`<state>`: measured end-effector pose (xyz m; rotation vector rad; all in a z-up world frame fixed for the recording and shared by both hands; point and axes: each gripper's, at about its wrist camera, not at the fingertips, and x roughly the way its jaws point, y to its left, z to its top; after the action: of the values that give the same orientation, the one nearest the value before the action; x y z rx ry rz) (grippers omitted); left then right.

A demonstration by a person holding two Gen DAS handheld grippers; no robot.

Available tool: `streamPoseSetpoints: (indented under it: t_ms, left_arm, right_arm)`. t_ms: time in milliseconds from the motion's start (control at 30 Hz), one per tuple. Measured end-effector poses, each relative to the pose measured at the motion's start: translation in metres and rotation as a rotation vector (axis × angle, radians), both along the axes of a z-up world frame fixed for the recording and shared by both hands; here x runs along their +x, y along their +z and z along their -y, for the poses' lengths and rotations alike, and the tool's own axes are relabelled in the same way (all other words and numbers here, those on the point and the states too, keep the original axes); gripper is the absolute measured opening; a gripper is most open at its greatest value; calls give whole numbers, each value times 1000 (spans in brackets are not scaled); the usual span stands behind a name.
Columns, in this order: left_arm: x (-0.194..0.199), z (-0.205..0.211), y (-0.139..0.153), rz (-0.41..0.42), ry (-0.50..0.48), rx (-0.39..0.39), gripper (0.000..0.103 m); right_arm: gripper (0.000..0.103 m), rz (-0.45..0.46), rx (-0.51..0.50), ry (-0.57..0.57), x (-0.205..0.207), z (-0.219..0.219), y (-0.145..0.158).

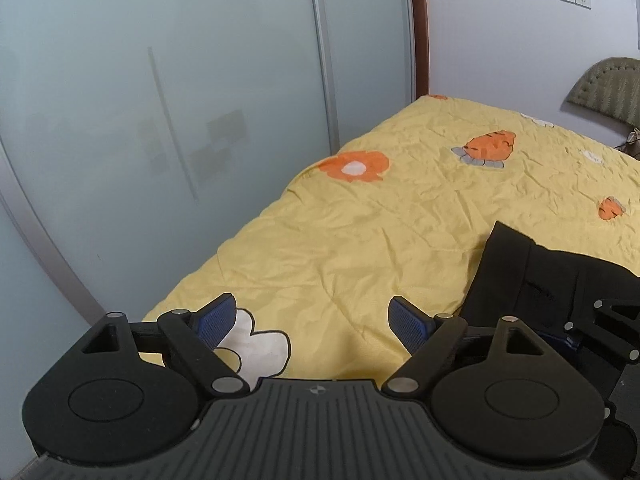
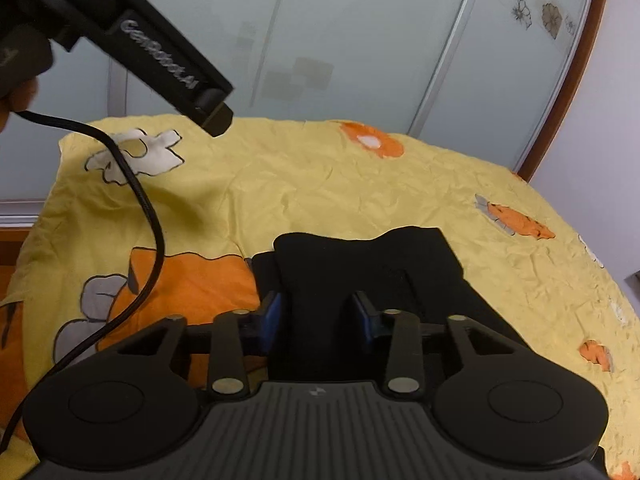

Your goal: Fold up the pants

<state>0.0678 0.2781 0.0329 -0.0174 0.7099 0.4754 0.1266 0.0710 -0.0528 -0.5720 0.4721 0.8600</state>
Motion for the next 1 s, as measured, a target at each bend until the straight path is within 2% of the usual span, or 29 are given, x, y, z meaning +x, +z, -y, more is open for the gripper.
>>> streamPoseSetpoints:
  t_ms: [100, 200, 300, 400, 467, 500, 567, 600, 667, 700, 800, 833, 867, 933, 1000]
  left_arm:
    - [0, -6, -3, 16, 0, -21, 86]
    - [2, -5, -2, 28, 5, -2, 86]
    - [4, 1, 1, 36, -13, -21, 86]
    - [7, 14, 3, 40, -48, -24, 86]
    - [11, 25, 5, 46, -81, -36, 86]
    - [13, 33, 6, 48, -103, -52, 86]
    - [19, 55, 7, 49, -188, -107, 88]
    - [23, 68, 8, 46, -244, -134, 89]
    - [33, 104, 7, 32, -367, -164, 89]
    - [37, 124, 6, 24, -424, -162, 90]
    - [48, 193, -3, 12, -578, -138, 92]
    - [51, 213, -7, 4, -611, -131, 92]
    - [53, 233, -13, -6, -642, -122, 92]
    - [58, 266, -29, -26, -679, -108, 92]
    - [60, 294, -51, -70, -703, -66, 92]
  right_arm:
    - [12, -12, 12, 9, 4, -5, 2]
    - [11, -11, -24, 43, -6, -14, -4]
    - [11, -13, -44, 61, -9, -12, -7]
    - [12, -98, 70, 49, -10, 11, 11]
    - [13, -141, 152, -45, -11, 41, 25]
    - [22, -164, 181, -116, -9, 59, 30]
    - [72, -187, 216, -327, -5, 103, 34]
    - [103, -178, 227, -441, -4, 126, 34]
    - [103, -130, 300, -654, -9, 183, 34]
    - [103, -140, 353, -731, -12, 215, 35]
    - [103, -210, 565, -884, -28, 306, 34]
    - [103, -206, 582, -923, -35, 329, 31]
    - [103, -191, 539, -977, -38, 347, 27]
    - [103, -162, 356, -1128, -41, 369, 15]
    - [103, -179, 258, -1188, -44, 389, -2]
